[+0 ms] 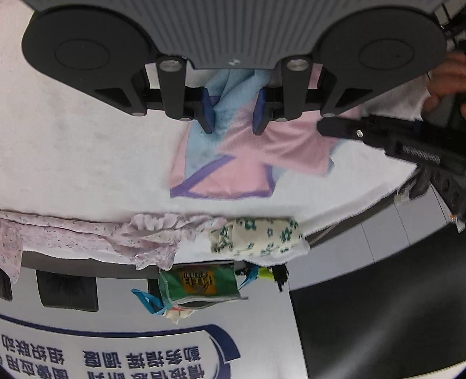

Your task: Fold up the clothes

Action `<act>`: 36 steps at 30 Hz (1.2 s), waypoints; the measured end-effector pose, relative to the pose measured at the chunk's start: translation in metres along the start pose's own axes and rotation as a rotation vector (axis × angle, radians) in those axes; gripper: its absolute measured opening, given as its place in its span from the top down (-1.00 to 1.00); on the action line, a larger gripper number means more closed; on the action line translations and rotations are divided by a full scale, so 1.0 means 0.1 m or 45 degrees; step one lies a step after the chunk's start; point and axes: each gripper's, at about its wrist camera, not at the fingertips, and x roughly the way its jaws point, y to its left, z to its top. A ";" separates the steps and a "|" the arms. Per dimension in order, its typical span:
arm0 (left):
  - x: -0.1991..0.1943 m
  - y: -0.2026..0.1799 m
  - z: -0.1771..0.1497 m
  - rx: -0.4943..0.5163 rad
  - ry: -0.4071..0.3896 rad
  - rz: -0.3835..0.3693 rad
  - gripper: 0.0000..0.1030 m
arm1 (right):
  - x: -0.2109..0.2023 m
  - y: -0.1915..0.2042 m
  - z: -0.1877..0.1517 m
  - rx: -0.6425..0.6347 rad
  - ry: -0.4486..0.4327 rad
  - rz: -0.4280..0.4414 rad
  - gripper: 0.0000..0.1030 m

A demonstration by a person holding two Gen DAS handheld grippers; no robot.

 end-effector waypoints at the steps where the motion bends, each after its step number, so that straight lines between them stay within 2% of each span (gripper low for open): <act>1: -0.01 0.00 0.00 0.000 -0.003 -0.006 0.63 | -0.02 0.01 0.01 -0.010 -0.007 -0.006 0.44; 2: -0.04 -0.02 0.00 0.027 -0.005 -0.010 0.36 | -0.04 0.01 0.02 -0.018 -0.015 -0.011 0.44; 3: -0.07 -0.05 0.00 0.066 -0.007 -0.013 0.26 | -0.09 0.00 0.04 -0.022 -0.029 -0.013 0.43; 4: -0.13 -0.09 0.00 0.124 -0.011 -0.019 0.07 | -0.18 -0.02 0.06 -0.028 -0.055 -0.018 0.43; 5: -0.20 -0.13 -0.01 0.196 -0.022 -0.032 0.00 | -0.29 -0.04 0.06 -0.038 -0.083 -0.019 0.35; 6: -0.27 -0.16 -0.03 0.272 -0.035 -0.046 -0.01 | -0.39 -0.06 0.06 -0.048 -0.110 -0.019 0.25; 8: -0.37 -0.19 -0.09 0.389 -0.032 -0.083 -0.06 | -0.56 -0.11 0.02 -0.066 -0.127 0.002 0.19; 11: -0.38 -0.22 -0.20 0.490 -0.021 -0.130 -0.10 | -0.67 -0.17 -0.14 -0.038 -0.103 0.069 0.19; 12: -0.34 -0.23 -0.23 0.507 -0.006 -0.119 -0.10 | -0.67 -0.17 -0.20 -0.028 -0.086 0.083 0.19; 15: -0.18 -0.26 -0.28 0.541 0.043 -0.054 0.14 | -0.60 -0.14 -0.32 -0.007 -0.044 0.091 0.19; 17: -0.15 -0.25 -0.27 0.542 0.043 -0.043 0.54 | -0.54 -0.12 -0.32 0.026 -0.035 0.093 0.20; 19: -0.14 -0.20 -0.24 0.504 0.063 -0.047 0.73 | -0.48 -0.11 -0.31 0.062 -0.033 0.124 0.42; 20: -0.17 -0.19 -0.22 0.498 0.059 -0.051 0.85 | -0.47 -0.11 -0.31 0.067 -0.022 0.136 0.71; 21: -0.21 -0.18 -0.21 0.499 0.050 -0.057 0.85 | -0.46 -0.10 -0.31 0.069 -0.010 0.146 0.91; 24: -0.34 -0.17 -0.16 0.500 0.021 -0.073 0.81 | -0.46 -0.09 -0.30 0.075 0.013 0.170 0.93; 25: -0.38 -0.16 -0.15 0.501 0.011 -0.079 0.67 | -0.50 -0.09 -0.30 0.077 0.008 0.172 0.92; 26: -0.43 -0.16 -0.13 0.501 0.002 -0.085 0.38 | -0.53 -0.09 -0.28 0.074 0.000 0.160 0.88; 28: -0.51 -0.15 -0.11 0.502 -0.017 -0.096 0.18 | -0.62 -0.06 -0.20 0.050 -0.057 0.103 0.80; 29: -0.55 -0.14 -0.09 0.502 -0.027 -0.101 0.12 | -0.67 -0.05 -0.16 0.037 -0.087 0.073 0.76; 32: -0.68 -0.14 -0.07 0.527 -0.061 -0.105 -0.03 | -0.65 0.16 0.04 -0.071 -0.187 0.082 0.76; 34: -0.74 -0.15 -0.12 0.595 -0.096 -0.080 -0.09 | -0.47 0.34 0.18 -0.161 -0.172 0.156 0.76; 36: -0.74 -0.17 -0.19 0.638 -0.094 -0.070 -0.10 | -0.21 0.53 0.30 -0.278 -0.104 0.185 0.77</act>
